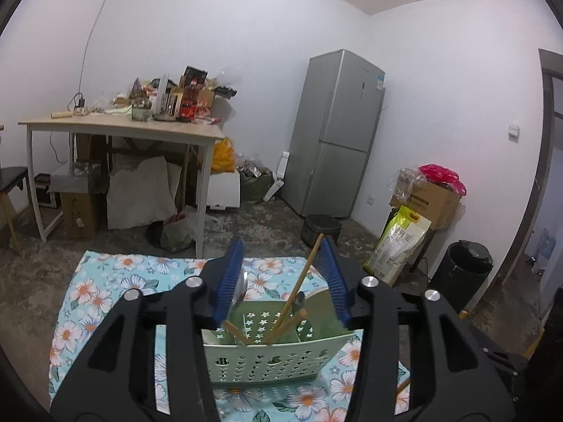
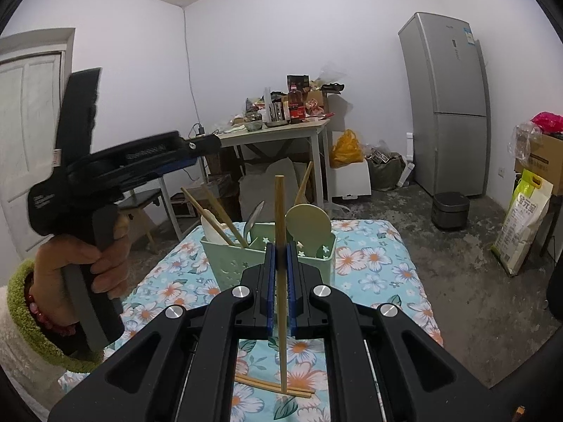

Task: Organize utensils
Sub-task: 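Lower the right gripper's chopstick into the holder and open the right gripper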

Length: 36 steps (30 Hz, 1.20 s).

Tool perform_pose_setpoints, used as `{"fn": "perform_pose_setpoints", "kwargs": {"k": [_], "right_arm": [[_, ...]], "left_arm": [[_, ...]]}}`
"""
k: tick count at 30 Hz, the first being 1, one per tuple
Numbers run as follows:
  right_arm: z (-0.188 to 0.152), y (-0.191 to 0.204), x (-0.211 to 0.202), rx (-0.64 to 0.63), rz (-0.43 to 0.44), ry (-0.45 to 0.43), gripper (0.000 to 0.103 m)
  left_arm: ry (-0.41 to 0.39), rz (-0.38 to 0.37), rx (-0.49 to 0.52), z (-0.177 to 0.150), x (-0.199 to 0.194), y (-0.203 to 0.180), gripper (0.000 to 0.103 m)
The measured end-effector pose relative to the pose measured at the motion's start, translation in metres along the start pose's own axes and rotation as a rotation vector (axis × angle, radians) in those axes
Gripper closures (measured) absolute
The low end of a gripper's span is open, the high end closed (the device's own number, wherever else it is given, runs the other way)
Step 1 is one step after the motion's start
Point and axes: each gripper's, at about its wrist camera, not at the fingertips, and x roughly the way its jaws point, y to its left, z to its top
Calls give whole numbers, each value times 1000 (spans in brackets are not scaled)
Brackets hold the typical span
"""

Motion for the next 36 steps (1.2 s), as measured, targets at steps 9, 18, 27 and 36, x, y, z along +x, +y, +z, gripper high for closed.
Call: {"fn": "perform_pose_setpoints", "kwargs": {"k": [9, 18, 27, 36], "right_arm": [[25, 4, -9, -20, 37, -67, 97], [88, 12, -10, -51, 110, -217, 97], [126, 33, 30, -129, 84, -276, 97], [107, 29, 99, -163, 14, -156, 97]], "left_arm": [[-21, 3, -25, -5, -51, 7, 28], [103, 76, -84, -56, -79, 50, 19], [163, 137, -150, -86, -94, 90, 17], [185, 158, -160, -92, -95, 102, 16]]}}
